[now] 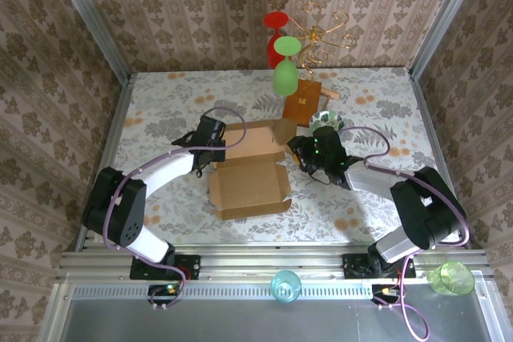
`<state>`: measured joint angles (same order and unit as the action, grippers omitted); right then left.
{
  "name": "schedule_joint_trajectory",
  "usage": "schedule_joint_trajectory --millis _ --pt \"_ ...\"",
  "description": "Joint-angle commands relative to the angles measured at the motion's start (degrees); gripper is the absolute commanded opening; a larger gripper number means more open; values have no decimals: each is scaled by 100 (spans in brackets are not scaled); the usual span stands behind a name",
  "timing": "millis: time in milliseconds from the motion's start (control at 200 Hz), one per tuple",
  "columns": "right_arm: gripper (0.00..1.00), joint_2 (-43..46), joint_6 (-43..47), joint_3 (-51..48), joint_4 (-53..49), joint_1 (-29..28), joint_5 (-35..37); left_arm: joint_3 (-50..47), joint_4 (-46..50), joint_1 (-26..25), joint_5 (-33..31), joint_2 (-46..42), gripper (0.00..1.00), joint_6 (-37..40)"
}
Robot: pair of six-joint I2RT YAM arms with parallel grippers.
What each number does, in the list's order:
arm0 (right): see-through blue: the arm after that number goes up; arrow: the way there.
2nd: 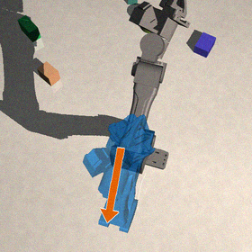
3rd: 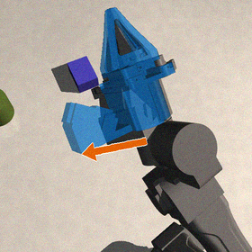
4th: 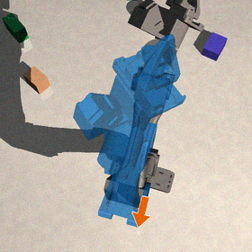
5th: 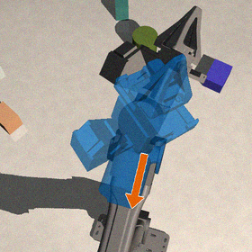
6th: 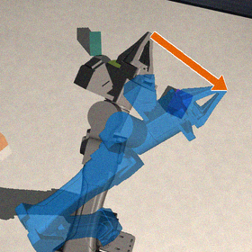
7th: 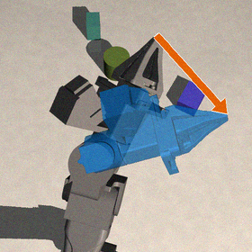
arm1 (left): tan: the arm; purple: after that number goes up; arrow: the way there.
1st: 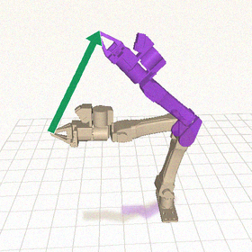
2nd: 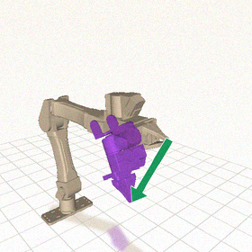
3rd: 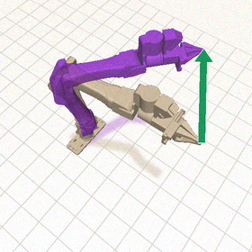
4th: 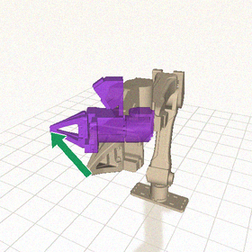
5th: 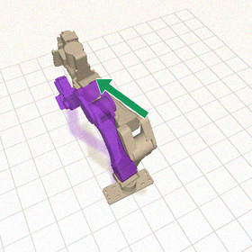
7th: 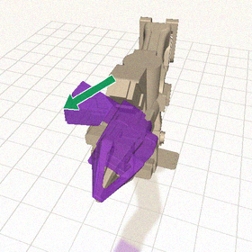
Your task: Fold the paper box
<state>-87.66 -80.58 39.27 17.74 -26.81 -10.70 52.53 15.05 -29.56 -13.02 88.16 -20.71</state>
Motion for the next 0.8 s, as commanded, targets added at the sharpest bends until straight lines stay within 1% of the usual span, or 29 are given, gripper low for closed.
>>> schedule_joint_trajectory --millis 0,170,330,450,585,715,795 --pt "50 -379 254 120 172 -138 162 329 362 38 165 102 0 52" --pt "51 -933 559 380 191 -163 182 433 492 90 268 174 0 -2" --pt "54 -1115 833 559 133 -137 253 452 521 122 359 193 0 -8" --pt "54 -1274 1028 720 35 -116 194 442 534 126 389 194 0 -4" --pt "53 -1489 967 709 228 -105 100 444 539 135 406 218 0 -15" --pt "52 -1503 927 723 202 -114 81 464 545 135 414 250 0 -19" --pt "52 -1293 968 673 71 -114 204 477 556 135 414 263 0 -15"
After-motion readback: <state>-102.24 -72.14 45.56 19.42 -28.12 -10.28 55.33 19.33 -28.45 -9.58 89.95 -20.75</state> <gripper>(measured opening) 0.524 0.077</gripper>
